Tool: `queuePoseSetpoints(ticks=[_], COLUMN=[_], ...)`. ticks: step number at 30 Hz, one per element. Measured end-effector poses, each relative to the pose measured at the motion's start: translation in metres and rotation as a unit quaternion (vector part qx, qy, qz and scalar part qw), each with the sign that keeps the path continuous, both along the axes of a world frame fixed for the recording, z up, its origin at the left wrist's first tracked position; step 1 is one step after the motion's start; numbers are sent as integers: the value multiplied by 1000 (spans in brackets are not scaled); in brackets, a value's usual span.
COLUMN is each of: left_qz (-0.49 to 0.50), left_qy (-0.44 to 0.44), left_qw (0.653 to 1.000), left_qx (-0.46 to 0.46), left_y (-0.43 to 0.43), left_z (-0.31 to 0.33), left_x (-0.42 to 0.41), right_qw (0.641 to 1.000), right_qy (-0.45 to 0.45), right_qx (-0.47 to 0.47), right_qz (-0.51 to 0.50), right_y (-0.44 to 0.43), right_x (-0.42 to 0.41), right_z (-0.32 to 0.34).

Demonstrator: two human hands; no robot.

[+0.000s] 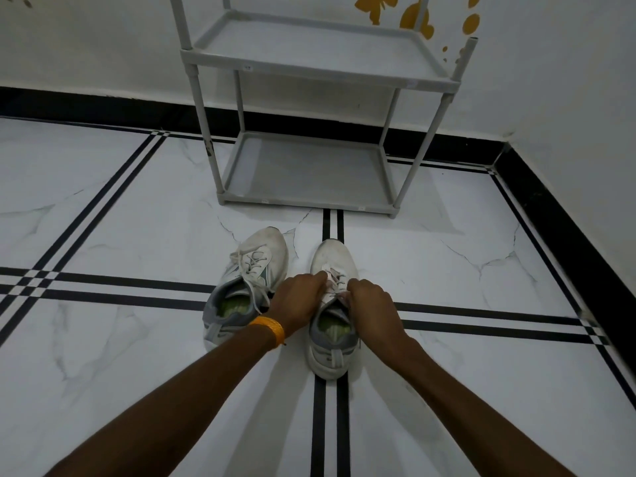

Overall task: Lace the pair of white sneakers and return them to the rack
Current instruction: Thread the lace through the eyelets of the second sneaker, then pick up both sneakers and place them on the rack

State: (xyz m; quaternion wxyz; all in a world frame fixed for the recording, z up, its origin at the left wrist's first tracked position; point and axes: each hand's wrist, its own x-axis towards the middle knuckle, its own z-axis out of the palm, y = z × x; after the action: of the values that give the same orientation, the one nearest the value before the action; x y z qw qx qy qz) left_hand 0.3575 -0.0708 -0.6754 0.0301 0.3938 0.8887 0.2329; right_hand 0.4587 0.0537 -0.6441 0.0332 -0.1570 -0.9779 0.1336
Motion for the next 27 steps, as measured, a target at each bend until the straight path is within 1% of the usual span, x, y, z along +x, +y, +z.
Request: queuePoseSetpoints(ticks=[3, 5, 7, 8, 11, 14, 17, 20, 22, 24, 25, 26, 27], left_qz=[42, 54, 69, 78, 82, 68, 56, 74, 80, 51, 29, 21, 38], left_qy=[16, 6, -24, -49, -90, -97, -71, -72, -29, 22, 28, 30, 29], left_qw=[999, 998, 997, 995, 992, 993, 996, 994, 995, 992, 993, 995, 997], left_qx=[11, 13, 23, 32, 36, 19, -22, -20, -56, -110, -109, -90, -54], left_y=[-3, -2, -1, -2, -6, -7, -7, -6, 1, 7, 5, -1, -13], left_z=[-5, -6, -4, -1, -1, -4, -5, -3, 1, 13, 25, 39, 53], left_x=[1, 3, 3, 2, -1, -1, -3, -2, 2, 5, 5, 0, -8], right_qw=[994, 983, 959, 948, 931, 929, 931, 939, 956, 974, 982, 988, 989], right_qy=[50, 73, 102, 118, 137, 142, 143, 132, 109, 79, 62, 34, -12], right_qx=[-88, -162, -253, -285, -323, -327, -318, -302, -256, -195, -161, -133, -119], right_qz=[-28, -48, -74, -83, -99, -104, -106, -98, -92, -77, -73, -76, -91], right_y=[8, 8, 6, 5, 3, 4, 2, 2, 3, 5, 6, 8, 11], right_x=[4, 9, 13, 14, 14, 14, 15, 16, 14, 10, 10, 11, 13], right_z=[-8, -11, -14, -14, -17, -19, -17, -16, -12, -3, 2, 6, 8])
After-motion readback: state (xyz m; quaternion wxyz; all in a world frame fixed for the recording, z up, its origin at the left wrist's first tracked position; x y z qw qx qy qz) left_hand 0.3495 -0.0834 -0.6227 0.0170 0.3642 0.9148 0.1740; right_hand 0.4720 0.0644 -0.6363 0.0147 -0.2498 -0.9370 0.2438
